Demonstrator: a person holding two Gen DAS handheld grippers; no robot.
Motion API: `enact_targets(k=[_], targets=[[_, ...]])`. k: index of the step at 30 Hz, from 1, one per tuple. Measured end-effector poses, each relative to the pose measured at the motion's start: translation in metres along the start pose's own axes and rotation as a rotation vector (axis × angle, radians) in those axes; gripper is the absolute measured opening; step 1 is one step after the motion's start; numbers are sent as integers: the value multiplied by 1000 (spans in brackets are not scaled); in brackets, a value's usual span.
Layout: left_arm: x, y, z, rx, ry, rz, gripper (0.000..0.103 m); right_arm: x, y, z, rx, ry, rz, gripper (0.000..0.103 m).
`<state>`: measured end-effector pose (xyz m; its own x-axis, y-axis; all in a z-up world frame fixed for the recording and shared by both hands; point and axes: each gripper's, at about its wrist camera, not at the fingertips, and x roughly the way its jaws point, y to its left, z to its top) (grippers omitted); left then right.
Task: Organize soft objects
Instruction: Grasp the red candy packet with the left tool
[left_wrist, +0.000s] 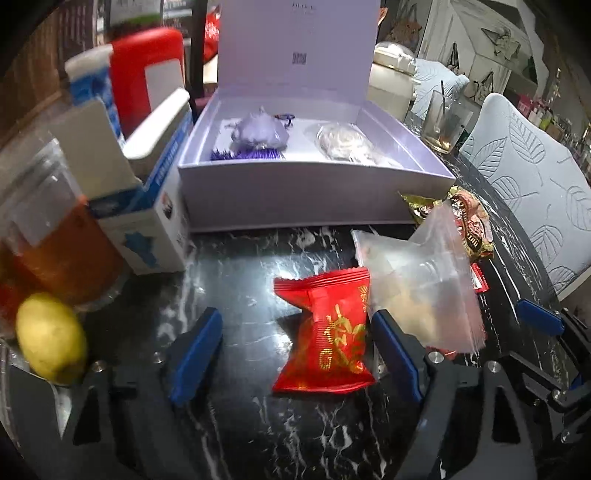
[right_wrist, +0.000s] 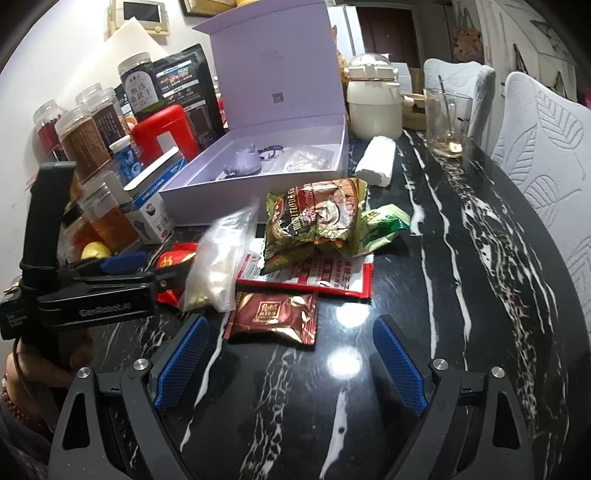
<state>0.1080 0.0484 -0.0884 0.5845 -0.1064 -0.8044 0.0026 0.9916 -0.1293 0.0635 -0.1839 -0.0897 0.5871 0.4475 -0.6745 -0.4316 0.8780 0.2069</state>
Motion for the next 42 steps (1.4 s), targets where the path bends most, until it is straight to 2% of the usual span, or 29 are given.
enact_targets(k=[3,5,6,8,10,18,34,37,39,42], targets=[[3,-1,0,6,-1,-6,75,6,-1,2,2,10,10,92],[4,-3,0,22,-8,-11,59,9,0,4,2,18,16,92],[4,-4,0,29,-9,-20,56,11,0,4,4,23,23,92],[4,-6,0,30,-7,-37,43,15,1,5,8,34,31,92],[4,-7,0,29,-1,-46,36,18,0,6,17,48,24,92],[-5,-2,-8,13,12,-65,36,30,-4,5,61,101,14,92],[-16,4,-22,18,8,-64,35,49,23,9,-47,120,-131,93],[-15,3,-21,29,1,-57,35,48,24,8,-73,111,-160,84],[-14,1,-21,44,-8,-47,35,47,24,8,-87,103,-173,69],[-13,0,-21,52,-26,-31,35,43,24,8,-91,93,-161,57]])
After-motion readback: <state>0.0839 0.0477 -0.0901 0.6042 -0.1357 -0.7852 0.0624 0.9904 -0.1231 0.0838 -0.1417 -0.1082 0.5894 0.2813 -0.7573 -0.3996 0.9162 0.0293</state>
